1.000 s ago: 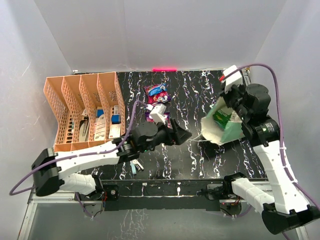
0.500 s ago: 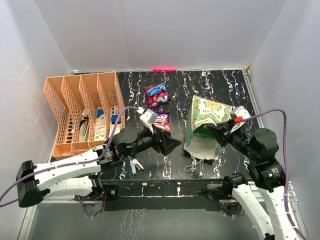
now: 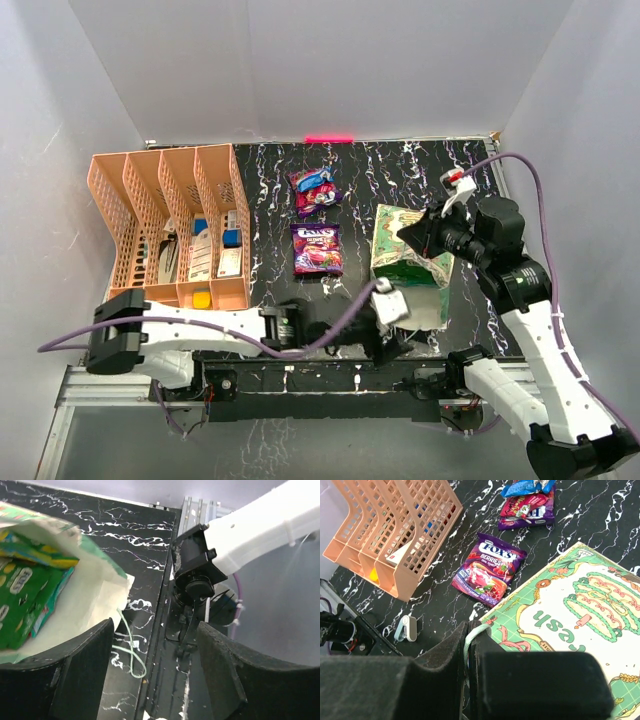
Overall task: Take the snacks out of the paper bag
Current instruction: Take out the snack from the paper bag.
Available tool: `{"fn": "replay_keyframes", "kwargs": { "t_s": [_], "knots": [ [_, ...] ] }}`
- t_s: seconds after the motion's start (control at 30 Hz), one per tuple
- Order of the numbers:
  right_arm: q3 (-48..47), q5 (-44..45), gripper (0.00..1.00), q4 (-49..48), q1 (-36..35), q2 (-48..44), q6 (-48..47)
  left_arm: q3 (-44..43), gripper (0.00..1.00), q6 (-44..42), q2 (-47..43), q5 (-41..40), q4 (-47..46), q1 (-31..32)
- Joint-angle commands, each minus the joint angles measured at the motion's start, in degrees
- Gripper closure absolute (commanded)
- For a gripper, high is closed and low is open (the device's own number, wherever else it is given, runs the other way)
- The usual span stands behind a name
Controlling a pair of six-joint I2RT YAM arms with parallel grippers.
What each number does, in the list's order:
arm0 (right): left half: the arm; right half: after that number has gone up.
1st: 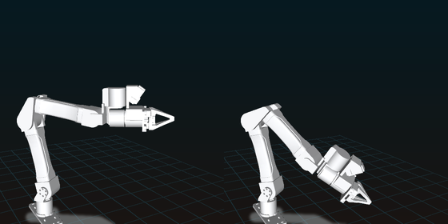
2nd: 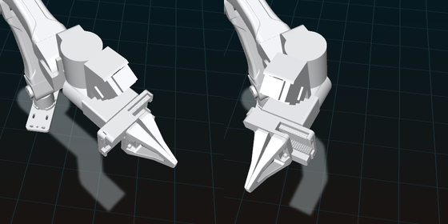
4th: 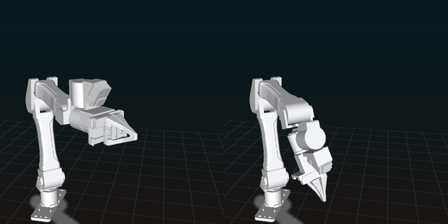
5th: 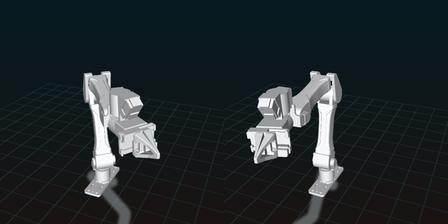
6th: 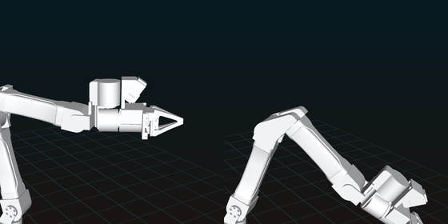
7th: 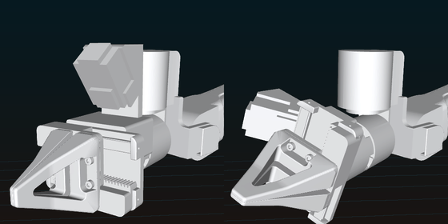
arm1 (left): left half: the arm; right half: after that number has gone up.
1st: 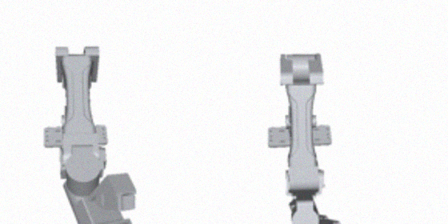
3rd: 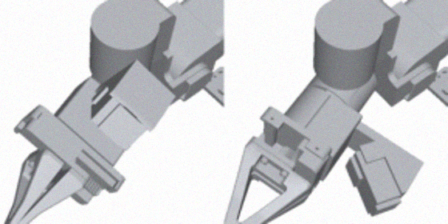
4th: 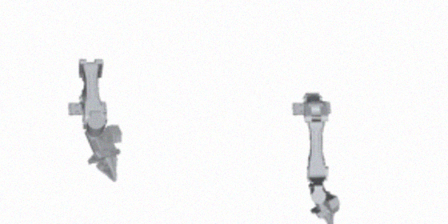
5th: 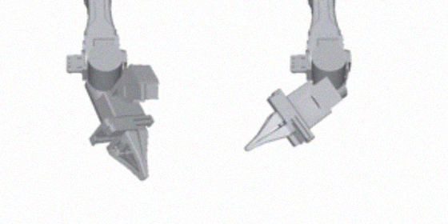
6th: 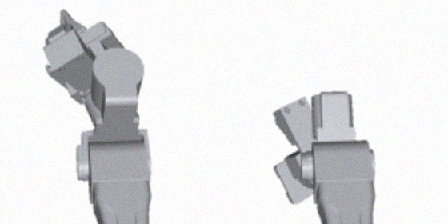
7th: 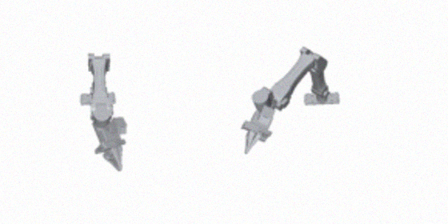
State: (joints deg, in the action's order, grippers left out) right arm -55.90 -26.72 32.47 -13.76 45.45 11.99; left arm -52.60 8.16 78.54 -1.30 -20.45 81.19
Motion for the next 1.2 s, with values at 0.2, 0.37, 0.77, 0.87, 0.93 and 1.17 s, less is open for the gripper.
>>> {"fn": "replay_keyframes", "kwargs": {
  "t_s": [0.2,0.37,0.77,0.87,0.93,1.17],
  "knots": [
    [-8.5,1.3,0.93,-1.7,0.0,-1.2,4.3,-4.1,0.56,-11.1,13.7,-22.8,-19.7,3.4],
    [-8.0,0.5,0.93,-6.5,-0.1,-1.0,8.3,-9.2,0.70,-5.7,24.6,-26.6,-27.2,2.2],
    [-10.0,3.0,0.93,-4.3,0.0,-1.8,4.4,1.2,0.62,1.7,21.3,-24.6,-40.3,-0.9],
    [-10.1,2.6,0.93,-4.2,-0.1,-1.8,4.6,2.6,0.57,1.1,20.7,-26.2,-42.1,-1.3],
    [-10.5,1.9,0.93,-4.5,-0.1,-1.8,5.3,0.5,0.72,2.4,22.0,-28.1,-38.9,-2.2],
    [-12.7,1.1,0.93,-4.9,-0.1,-1.6,6.6,-6.2,0.88,4.8,30.5,-31.3,-43.2,-5.2]
  ]
}}
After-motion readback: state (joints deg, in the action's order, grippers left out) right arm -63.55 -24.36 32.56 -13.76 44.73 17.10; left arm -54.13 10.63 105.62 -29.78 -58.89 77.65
